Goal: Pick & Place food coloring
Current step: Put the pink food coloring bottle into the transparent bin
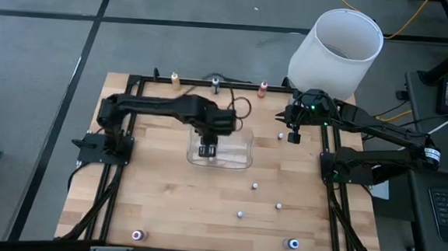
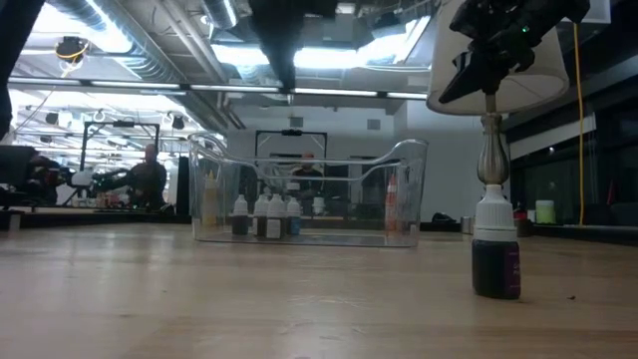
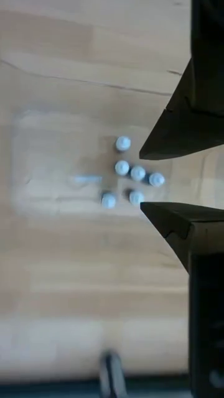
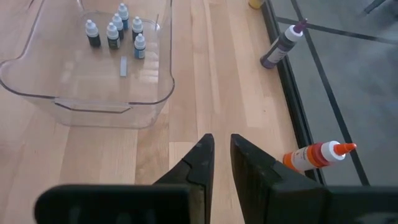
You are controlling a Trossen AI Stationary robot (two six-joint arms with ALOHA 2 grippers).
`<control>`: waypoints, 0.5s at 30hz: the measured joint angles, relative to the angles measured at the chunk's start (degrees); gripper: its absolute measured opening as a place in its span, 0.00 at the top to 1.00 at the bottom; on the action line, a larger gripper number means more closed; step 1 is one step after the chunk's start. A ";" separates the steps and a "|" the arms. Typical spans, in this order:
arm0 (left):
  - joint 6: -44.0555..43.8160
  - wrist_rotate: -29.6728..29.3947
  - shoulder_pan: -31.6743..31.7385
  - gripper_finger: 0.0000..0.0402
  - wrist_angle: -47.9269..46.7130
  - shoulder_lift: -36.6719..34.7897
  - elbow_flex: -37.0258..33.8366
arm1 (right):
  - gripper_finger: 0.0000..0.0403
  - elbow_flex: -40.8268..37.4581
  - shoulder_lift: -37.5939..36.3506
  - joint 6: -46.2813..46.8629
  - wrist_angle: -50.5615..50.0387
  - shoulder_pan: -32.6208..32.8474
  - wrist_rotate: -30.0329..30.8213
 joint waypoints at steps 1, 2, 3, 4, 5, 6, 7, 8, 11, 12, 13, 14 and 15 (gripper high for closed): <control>-1.52 -0.88 -0.04 0.71 -0.64 -1.24 0.68 | 0.86 0.00 0.00 0.00 0.00 0.00 0.00; -3.11 -1.41 -0.21 0.71 -0.75 -2.75 1.14 | 0.86 0.00 0.00 0.00 0.00 0.00 0.00; -4.68 -1.79 -0.37 0.71 -0.60 -4.39 1.32 | 0.86 0.00 0.00 0.00 0.02 0.00 0.00; -6.11 -1.82 -0.59 0.71 -0.77 -6.07 1.31 | 0.86 0.00 0.00 0.00 0.02 0.02 0.00; -7.19 -1.87 -0.81 0.71 -0.73 -7.64 1.32 | 0.86 0.00 0.00 0.00 0.02 0.02 0.00; -8.14 -2.05 -1.08 0.71 -0.62 -9.40 1.32 | 0.86 0.00 0.00 0.00 0.06 0.02 0.00; -8.95 -2.37 -1.40 0.71 -0.74 -11.10 1.30 | 0.86 0.00 0.00 0.00 0.09 0.02 0.00; -9.52 -2.73 -1.72 0.71 -0.68 -12.81 1.30 | 0.86 0.00 0.00 0.00 0.14 0.02 0.00; -10.58 -4.29 -3.09 0.71 -0.49 -18.24 1.30 | 0.86 0.02 0.00 0.00 0.23 0.02 0.00; -11.35 -5.54 -3.67 0.71 -0.55 -19.91 1.30 | 0.86 0.02 0.00 0.00 0.33 0.02 0.00; -12.43 -7.01 -4.31 0.71 -0.49 -21.40 1.30 | 0.86 0.02 0.00 0.00 0.31 0.02 0.00; -13.95 -8.49 -4.97 0.71 -0.43 -22.95 1.30 | 0.86 0.02 0.00 0.00 0.33 0.02 0.00; -15.65 -9.77 -5.71 0.71 -0.45 -24.38 1.30 | 0.86 0.02 0.00 0.00 0.33 0.02 0.00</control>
